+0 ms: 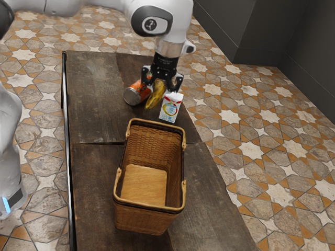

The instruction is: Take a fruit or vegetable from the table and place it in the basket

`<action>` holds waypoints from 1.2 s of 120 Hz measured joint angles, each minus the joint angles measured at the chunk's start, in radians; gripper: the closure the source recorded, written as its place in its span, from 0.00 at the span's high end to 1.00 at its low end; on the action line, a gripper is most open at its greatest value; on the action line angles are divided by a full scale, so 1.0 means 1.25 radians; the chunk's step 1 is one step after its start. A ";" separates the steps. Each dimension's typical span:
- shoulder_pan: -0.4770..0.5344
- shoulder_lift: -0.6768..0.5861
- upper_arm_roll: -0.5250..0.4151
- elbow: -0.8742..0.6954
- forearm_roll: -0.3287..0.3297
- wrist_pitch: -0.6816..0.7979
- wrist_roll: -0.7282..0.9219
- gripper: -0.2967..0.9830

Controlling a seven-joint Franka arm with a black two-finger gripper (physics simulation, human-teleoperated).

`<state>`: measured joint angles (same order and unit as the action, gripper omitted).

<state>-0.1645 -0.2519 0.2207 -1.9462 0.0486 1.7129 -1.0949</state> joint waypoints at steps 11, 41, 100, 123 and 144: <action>0.001 -0.003 -0.012 0.063 -0.009 -0.056 0.000 0.35; 0.002 -0.015 -0.161 0.173 -0.074 -0.219 -0.013 0.35; 0.004 -0.003 -0.406 0.166 -0.149 -0.300 -0.071 0.40; 0.005 0.004 -0.419 0.165 -0.145 -0.273 -0.100 0.67; 0.005 0.005 -0.414 0.168 -0.136 -0.270 -0.116 0.74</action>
<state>-0.1577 -0.2462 -0.2967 -1.7362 -0.1214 1.3753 -1.2399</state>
